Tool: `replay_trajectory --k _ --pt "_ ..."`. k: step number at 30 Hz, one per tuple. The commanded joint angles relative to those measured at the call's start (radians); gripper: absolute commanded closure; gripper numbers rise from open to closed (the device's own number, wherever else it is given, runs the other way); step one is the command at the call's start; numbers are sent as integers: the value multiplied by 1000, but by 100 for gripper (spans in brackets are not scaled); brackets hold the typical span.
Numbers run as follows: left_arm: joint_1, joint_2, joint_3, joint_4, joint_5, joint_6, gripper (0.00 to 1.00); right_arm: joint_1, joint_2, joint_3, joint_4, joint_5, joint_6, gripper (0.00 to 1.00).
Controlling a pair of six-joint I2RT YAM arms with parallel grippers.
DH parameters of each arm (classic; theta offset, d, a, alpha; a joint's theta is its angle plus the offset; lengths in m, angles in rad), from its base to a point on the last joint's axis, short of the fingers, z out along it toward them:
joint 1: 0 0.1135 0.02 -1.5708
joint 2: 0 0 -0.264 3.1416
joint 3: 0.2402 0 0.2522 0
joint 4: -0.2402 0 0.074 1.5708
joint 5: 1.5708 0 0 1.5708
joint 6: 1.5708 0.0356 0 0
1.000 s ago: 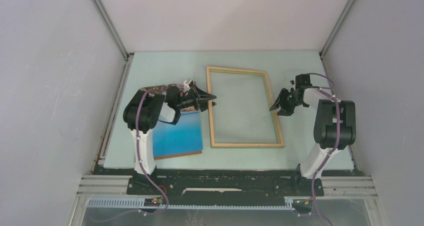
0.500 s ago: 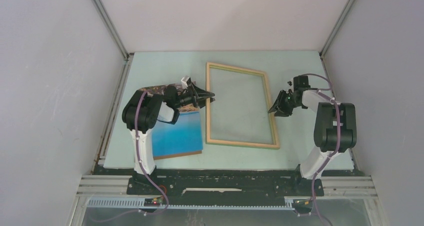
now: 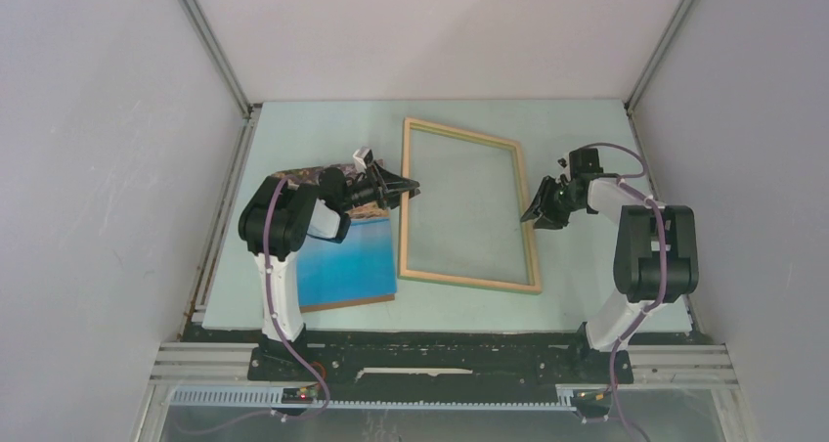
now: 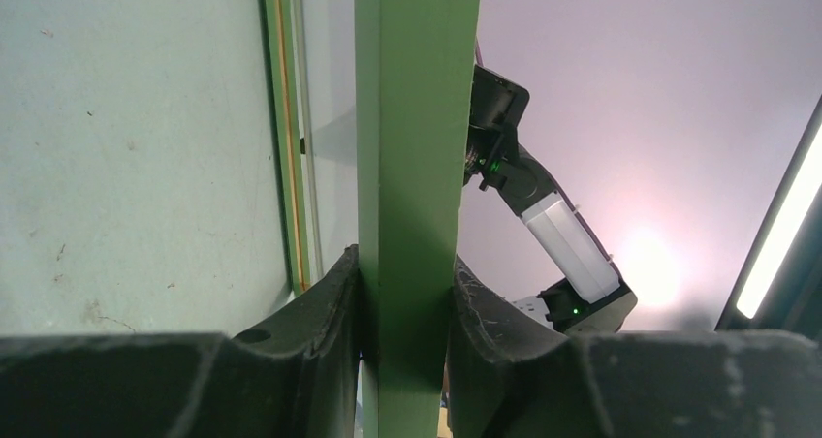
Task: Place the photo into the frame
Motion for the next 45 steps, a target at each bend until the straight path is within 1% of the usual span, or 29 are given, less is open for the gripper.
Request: replay_trajectory --k 1,5,10,12,16,19,22,24,25,27,28,33,35,37,38,40,45 --pt "-1 -45 -1 81 12 -16 68 14 -75 0 11 -11 -8 48" --pt "0 -49 -2 80 11 -16 66 13 -79 0 -1 2 -19 45" --pt "2 -50 -2 80 11 -17 63 57 -92 -1 -4 26 -26 44" --pt "3 -51 -1 81 12 -16 59 69 -88 -1 3 23 -25 47" --pt "3 -61 1 82 14 -14 59 78 -69 -5 21 -9 -14 56" --pt "3 -63 2 83 14 -16 60 77 -54 -11 39 -34 -6 58" --pt "3 -62 1 83 14 -16 57 77 -43 -13 50 -57 -1 59" --pt "3 -62 1 84 14 -16 57 80 -43 -17 60 -82 5 59" --pt "2 -62 1 83 14 -15 58 81 -45 -19 66 -93 7 60" --pt "1 -63 1 83 14 -13 64 82 -48 -24 80 -119 14 61" --pt "1 -63 1 83 13 -13 65 83 -46 -24 82 -127 17 62" --pt "1 -62 -2 84 11 -14 68 90 -32 -24 82 -104 19 61" --pt "3 -61 -1 83 11 -15 63 94 -30 -24 76 -87 16 59" --pt "2 -57 -4 82 8 -18 49 101 -30 -24 69 -65 11 57" --pt "3 -55 -7 80 7 -19 45 104 -33 -24 66 -52 9 55" --pt "4 -50 -10 77 5 -20 42 108 -36 -24 66 -42 7 53" --pt "10 -53 -22 33 -1 6 34 108 -27 -12 64 -41 9 52"
